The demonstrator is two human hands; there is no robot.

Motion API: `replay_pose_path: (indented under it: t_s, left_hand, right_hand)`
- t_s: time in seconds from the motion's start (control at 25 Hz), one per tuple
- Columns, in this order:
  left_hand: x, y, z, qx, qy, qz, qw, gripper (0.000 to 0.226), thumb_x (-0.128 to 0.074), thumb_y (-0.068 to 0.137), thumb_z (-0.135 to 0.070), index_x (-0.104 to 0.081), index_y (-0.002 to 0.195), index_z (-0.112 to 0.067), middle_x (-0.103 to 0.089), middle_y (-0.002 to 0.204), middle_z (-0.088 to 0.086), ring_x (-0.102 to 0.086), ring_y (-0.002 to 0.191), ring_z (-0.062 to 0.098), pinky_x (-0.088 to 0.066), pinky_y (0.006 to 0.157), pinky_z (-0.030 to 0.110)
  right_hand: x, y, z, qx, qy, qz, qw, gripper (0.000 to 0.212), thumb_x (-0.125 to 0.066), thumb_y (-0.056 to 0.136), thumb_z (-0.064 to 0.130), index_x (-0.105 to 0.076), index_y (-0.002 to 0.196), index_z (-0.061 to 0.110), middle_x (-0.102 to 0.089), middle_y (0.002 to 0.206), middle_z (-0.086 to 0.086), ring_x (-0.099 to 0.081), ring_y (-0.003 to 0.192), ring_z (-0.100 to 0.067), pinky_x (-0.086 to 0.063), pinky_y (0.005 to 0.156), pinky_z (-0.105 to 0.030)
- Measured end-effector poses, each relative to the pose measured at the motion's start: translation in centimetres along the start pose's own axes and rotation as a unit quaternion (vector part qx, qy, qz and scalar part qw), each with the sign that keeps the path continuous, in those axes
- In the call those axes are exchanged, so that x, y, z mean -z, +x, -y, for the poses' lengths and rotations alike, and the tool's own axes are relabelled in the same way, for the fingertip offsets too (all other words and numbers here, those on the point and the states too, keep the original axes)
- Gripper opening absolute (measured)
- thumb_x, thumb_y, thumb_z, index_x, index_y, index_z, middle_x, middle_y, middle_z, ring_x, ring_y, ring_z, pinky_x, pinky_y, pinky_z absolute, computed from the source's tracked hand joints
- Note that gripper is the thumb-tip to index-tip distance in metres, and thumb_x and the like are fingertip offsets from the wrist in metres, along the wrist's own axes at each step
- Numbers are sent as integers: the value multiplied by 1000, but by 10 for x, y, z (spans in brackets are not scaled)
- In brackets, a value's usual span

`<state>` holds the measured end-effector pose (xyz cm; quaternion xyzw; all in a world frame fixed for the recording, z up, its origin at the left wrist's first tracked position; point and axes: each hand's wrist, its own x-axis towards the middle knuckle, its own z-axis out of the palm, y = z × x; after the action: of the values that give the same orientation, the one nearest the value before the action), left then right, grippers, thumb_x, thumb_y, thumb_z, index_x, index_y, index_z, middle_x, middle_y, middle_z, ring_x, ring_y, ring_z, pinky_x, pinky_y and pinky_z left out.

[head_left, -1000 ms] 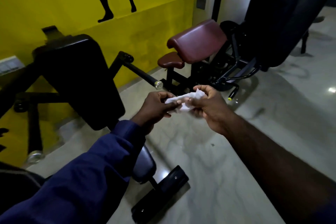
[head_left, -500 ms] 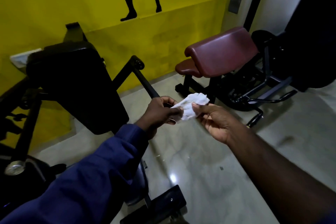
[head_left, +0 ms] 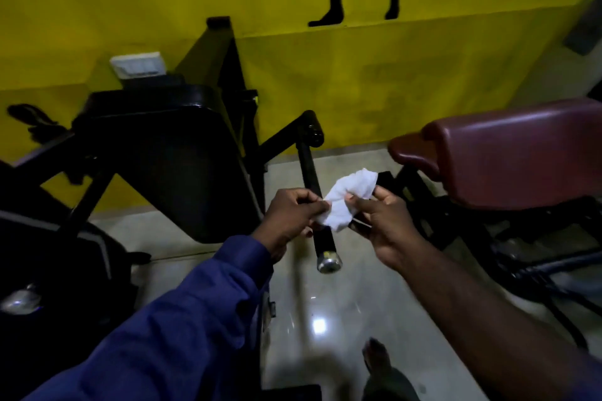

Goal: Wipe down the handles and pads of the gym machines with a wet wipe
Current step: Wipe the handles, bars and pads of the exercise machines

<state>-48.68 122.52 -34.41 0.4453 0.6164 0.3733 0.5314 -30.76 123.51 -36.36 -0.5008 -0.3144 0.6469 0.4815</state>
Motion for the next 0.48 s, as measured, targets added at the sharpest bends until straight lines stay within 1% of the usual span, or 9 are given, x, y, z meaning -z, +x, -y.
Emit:
replay_pose_path:
  t_s: [0.08, 0.12, 0.16, 0.2, 0.24, 0.28, 0.32, 0.4, 0.48]
  left_hand:
    - [2, 30, 7, 26, -16, -57, 998, 12, -77, 90, -12, -69, 81, -11, -66, 59, -3, -55, 44, 6, -42, 46, 21]
    - [3, 44, 12, 39, -26, -98, 994, 10, -77, 90, -11, -70, 84, -9, -66, 59, -3, -55, 44, 5, -42, 45, 20]
    - [3, 53, 16, 53, -35, -141, 988, 9, -76, 91, -12, -70, 86, -8, -66, 59, -4, -55, 44, 4, -42, 45, 19]
    - [3, 61, 19, 68, -40, -181, 980, 9, -76, 92, -13, -70, 86, -8, -65, 59, -4, -56, 45, 4, -45, 47, 20]
    - [1, 70, 24, 84, -45, -218, 971, 9, -75, 92, -14, -71, 86, -9, -66, 61, -3, -59, 48, 5, -47, 49, 23]
    - [-2, 79, 29, 102, -50, -251, 961, 9, -75, 92, -15, -71, 85, -11, -68, 65, -1, -61, 52, 7, -49, 51, 25]
    - [-6, 87, 33, 118, -57, -283, 950, 7, -75, 92, -16, -71, 86, -13, -69, 69, 1, -63, 56, 9, -49, 52, 26]
    - [-17, 98, 38, 141, -66, -332, 930, 5, -74, 91, -16, -71, 86, -16, -70, 72, 2, -63, 60, 12, -48, 52, 25]
    - [-29, 101, 45, 153, -56, -369, 915, 5, -73, 91, -16, -71, 87, -19, -71, 75, 0, -63, 62, 11, -48, 57, 25]
  right_hand:
    - [-1, 66, 11, -1, -47, 23, 999, 31, -73, 90, 4, -73, 120, 14, -77, 114, -14, -73, 97, -29, -59, 86, -46]
    - [-4, 99, 19, 22, -80, 31, 996, 26, -74, 91, 7, -74, 116, 13, -78, 110, -14, -73, 95, -27, -59, 85, -47]
    - [-9, 130, 27, 79, -142, 34, 986, 20, -75, 90, 14, -76, 110, 11, -79, 103, -13, -72, 89, -22, -60, 83, -46]
    - [-11, 162, 33, 161, -233, 38, 958, 17, -75, 89, 20, -77, 102, 9, -79, 95, -13, -69, 83, -15, -60, 79, -43]
    - [-14, 193, 39, 241, -334, 55, 909, 16, -74, 89, 22, -78, 97, 9, -78, 91, -13, -65, 79, -10, -57, 75, -37]
    - [-20, 220, 41, 315, -416, 91, 848, 15, -73, 89, 17, -79, 101, 9, -79, 96, -11, -67, 82, -8, -54, 78, -30]
    - [-25, 245, 39, 366, -462, 154, 793, 21, -72, 90, 11, -79, 109, 10, -79, 107, -8, -71, 94, -11, -54, 90, -27]
    - [-27, 277, 22, 400, -499, 314, 702, 31, -66, 93, 7, -74, 123, 10, -73, 127, -6, -68, 120, -21, -50, 109, -41]
    - [-23, 293, 0, 401, -509, 424, 633, 35, -54, 101, 14, -67, 132, 6, -67, 137, -10, -57, 136, -27, -42, 115, -52]
